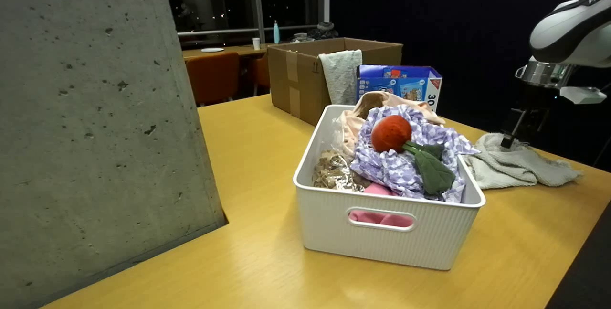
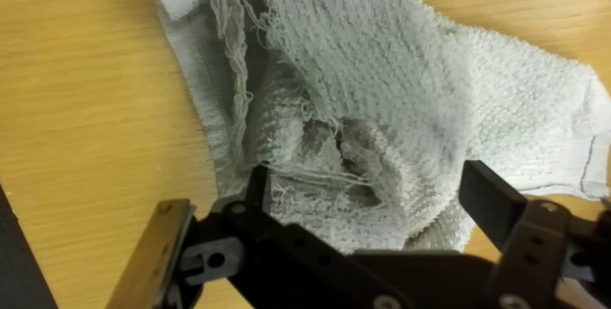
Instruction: Put the gray cloth on the jar and put the cloth back in the basket
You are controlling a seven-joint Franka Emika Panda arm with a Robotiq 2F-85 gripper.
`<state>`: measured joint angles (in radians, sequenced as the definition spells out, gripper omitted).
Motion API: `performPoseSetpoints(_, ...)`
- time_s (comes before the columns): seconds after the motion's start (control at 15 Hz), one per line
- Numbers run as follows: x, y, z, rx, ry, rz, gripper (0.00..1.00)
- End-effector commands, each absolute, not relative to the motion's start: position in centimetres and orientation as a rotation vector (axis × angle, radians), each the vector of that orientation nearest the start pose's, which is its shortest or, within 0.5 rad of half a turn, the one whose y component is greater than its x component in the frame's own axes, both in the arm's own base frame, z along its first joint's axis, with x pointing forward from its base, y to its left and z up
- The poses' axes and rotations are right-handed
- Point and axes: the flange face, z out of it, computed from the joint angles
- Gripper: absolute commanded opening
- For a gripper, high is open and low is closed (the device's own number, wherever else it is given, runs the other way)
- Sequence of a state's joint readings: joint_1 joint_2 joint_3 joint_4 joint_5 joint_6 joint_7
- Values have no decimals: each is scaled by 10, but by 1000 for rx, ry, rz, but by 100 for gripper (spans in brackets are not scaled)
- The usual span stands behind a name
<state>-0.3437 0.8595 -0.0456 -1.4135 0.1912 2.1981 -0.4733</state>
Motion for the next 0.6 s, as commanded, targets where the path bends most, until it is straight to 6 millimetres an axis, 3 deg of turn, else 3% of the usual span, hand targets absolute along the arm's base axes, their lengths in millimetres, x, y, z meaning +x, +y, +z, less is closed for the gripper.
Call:
performPoseSetpoints(0.0,682,-265,181,-3034,54,21,100)
performPoseSetpoints(0.27,702,-260,180,-3058,53,11,100)
performPoseSetpoints(0.53,716,-248,162,-3047,52,23,100)
